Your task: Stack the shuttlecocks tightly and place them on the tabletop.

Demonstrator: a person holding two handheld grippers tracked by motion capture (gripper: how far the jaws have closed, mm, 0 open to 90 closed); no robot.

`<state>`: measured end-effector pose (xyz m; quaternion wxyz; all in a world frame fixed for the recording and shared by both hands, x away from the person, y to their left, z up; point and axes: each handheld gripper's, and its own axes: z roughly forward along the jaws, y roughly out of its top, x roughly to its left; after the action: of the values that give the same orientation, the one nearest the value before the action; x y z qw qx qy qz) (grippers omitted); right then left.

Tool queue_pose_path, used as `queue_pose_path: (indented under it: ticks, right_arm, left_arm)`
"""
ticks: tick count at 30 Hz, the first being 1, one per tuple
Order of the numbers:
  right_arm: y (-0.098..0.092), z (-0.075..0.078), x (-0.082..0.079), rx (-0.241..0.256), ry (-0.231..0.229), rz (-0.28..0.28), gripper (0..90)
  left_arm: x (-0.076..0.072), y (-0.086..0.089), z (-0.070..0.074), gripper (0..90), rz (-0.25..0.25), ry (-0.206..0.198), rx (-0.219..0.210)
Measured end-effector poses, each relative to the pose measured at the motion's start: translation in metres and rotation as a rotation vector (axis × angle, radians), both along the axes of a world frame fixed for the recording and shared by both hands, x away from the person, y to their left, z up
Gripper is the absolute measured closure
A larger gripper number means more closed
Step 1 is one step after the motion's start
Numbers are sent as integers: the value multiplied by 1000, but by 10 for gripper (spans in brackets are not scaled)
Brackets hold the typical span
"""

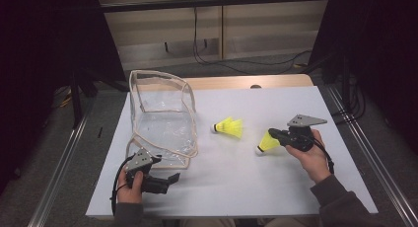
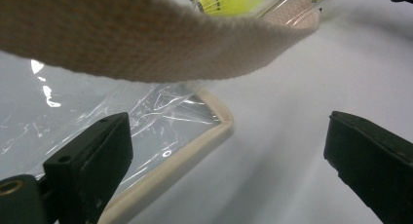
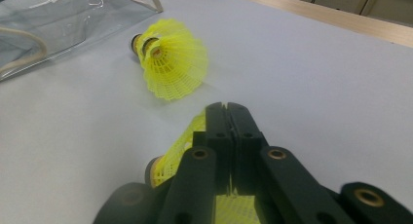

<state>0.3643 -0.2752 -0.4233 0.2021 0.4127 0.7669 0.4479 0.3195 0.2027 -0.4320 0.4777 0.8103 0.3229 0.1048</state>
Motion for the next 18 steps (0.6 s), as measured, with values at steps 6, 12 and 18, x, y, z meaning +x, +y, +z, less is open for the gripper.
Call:
queue_pose_path:
  ticks: [6,12,18]
  right_arm:
    - [-4,-2,-1,7,17,4,900]
    - [-9,-5,0,19,35,-1,900]
    - [-12,-8,-1,6,31,-10,900]
  left_arm:
    - [0,0,0,38,-1,2,2]
    - [0,0,0,39,-1,2,2]
    - [0,0,0,39,-1,1,1]
